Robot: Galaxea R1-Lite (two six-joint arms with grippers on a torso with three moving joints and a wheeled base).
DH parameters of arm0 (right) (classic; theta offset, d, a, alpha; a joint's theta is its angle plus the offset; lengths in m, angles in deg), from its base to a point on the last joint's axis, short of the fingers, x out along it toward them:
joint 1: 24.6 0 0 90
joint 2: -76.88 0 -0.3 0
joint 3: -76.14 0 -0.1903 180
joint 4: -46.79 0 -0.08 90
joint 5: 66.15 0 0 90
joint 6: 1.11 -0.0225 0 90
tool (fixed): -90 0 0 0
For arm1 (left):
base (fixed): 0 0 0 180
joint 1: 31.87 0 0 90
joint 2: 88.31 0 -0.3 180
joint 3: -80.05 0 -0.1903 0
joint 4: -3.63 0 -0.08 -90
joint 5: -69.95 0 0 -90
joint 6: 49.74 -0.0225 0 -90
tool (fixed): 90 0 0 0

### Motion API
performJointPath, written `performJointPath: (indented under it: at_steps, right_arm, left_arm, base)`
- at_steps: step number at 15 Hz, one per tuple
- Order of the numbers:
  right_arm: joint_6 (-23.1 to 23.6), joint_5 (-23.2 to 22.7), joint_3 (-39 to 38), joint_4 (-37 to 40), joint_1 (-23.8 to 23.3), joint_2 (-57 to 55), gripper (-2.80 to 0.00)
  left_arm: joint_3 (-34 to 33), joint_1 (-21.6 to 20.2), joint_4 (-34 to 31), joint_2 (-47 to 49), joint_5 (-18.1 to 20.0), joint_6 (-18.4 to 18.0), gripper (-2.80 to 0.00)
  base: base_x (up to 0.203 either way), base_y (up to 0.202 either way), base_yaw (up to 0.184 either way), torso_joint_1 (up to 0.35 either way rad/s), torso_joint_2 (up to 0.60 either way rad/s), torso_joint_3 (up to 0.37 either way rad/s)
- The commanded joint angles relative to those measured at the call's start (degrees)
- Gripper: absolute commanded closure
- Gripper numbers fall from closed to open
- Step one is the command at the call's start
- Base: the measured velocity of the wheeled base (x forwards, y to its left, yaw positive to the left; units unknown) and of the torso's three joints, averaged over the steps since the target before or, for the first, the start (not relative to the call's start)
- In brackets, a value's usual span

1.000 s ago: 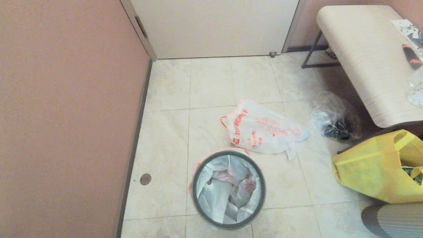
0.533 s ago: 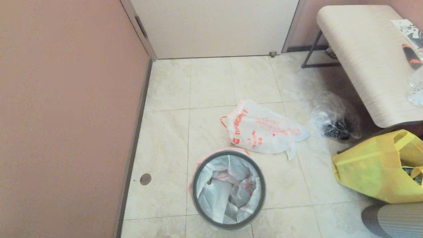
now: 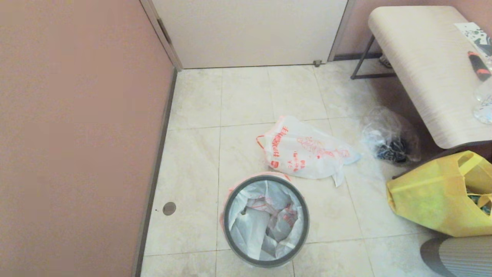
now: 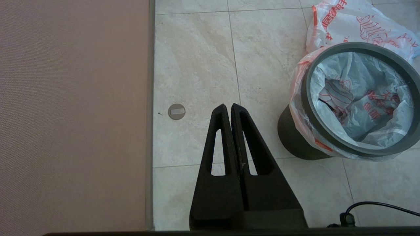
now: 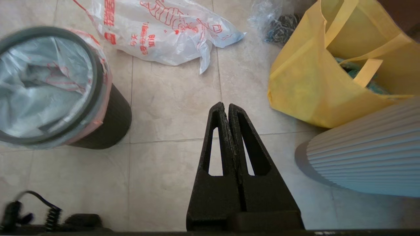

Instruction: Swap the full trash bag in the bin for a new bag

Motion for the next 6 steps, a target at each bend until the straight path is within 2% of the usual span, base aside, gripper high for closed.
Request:
performJointPath:
  at_steps: [1,6]
  right_arm:
    - [1.25,0.00,0.00,0.11,0.01,-0.16,0.00]
    - [-0.89,-0.09,0.00,-0.04,0.01,-0.16,0.00]
  left_arm:
    - [0.00,0.00,0.01,0.11,-0.04,0.04,0.00]
    - [0.00,0.00,0.01,0.11,-0.04,0.04,0.00]
  base:
    - [0.000,0.000,0.000,0.000,0.00,0.000]
    - [0.000,0.000,0.000,0.000,0.00,0.000]
